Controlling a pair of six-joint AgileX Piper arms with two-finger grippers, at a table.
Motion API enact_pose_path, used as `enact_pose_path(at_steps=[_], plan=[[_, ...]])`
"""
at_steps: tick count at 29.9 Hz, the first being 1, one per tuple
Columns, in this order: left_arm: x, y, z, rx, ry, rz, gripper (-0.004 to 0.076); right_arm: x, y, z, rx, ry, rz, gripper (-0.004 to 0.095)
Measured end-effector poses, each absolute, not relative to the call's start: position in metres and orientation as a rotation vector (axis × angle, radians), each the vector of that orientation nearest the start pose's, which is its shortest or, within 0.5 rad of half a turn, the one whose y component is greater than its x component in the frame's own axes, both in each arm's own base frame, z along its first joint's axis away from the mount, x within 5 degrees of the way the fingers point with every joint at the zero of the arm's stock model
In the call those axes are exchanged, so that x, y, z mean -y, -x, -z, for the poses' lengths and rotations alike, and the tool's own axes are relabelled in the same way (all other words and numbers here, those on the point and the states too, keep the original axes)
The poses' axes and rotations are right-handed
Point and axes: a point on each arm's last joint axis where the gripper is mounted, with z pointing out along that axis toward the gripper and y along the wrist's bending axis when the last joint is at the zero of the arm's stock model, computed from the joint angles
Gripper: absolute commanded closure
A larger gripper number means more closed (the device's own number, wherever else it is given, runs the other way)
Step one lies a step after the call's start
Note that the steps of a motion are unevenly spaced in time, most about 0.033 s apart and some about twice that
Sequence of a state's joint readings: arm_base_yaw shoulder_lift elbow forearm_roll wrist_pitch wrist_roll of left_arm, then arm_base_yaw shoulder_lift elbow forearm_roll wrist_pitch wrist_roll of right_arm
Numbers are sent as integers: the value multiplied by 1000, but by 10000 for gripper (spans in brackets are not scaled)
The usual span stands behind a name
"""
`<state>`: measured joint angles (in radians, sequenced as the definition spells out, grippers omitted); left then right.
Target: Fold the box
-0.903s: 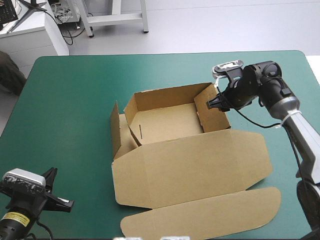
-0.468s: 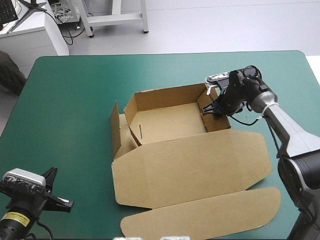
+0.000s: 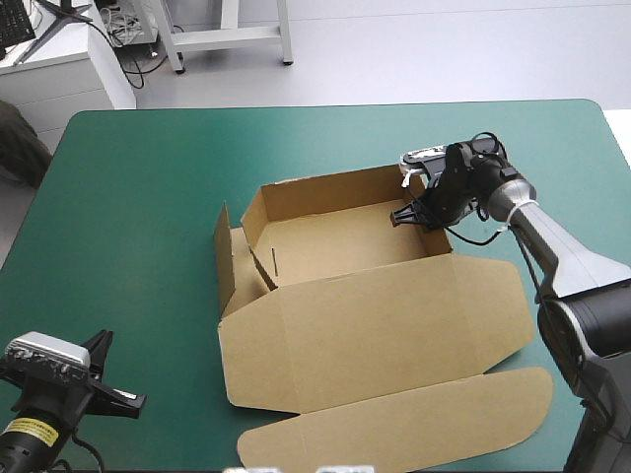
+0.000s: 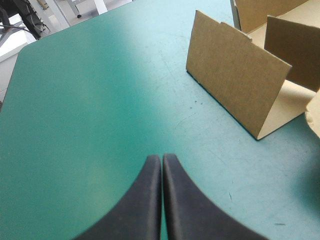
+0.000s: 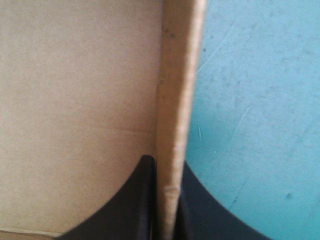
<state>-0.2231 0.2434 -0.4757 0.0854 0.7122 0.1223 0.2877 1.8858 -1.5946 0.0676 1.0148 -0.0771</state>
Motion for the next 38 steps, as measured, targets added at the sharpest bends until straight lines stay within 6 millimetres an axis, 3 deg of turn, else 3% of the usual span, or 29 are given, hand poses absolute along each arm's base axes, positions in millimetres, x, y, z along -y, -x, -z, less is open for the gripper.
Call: enact_pose_path(at_steps=[7, 11, 16, 23, 27, 32, 35, 38], plan=[[6, -50, -294, -1926, -363, -31, 734, -115, -385, -273, -2834, 447, -75, 928], [6, -50, -294, -1926, -363, -31, 734, -111, -387, -297, -2812, 440, -8, 928], [6, -50, -294, -1926, -363, -31, 734, -108, -384, -344, -2689, 400, -3, 928], [6, -50, -294, -1926, -363, -31, 734, -98, -354, -406, -2531, 325, -23, 928], [6, -50, -294, -1926, -363, -31, 734, -92, -340, -424, -2483, 303, -13, 928], [6, -50, -294, -1926, -363, -30, 729, -90, -334, -432, -2461, 296, -17, 928], [6, -50, -294, -1925, -363, -30, 685, -89, -330, -436, -2450, 294, -19, 928], [6, -50, -294, -1922, -362, -30, 559, -87, -325, -442, -2433, 291, -16, 928]])
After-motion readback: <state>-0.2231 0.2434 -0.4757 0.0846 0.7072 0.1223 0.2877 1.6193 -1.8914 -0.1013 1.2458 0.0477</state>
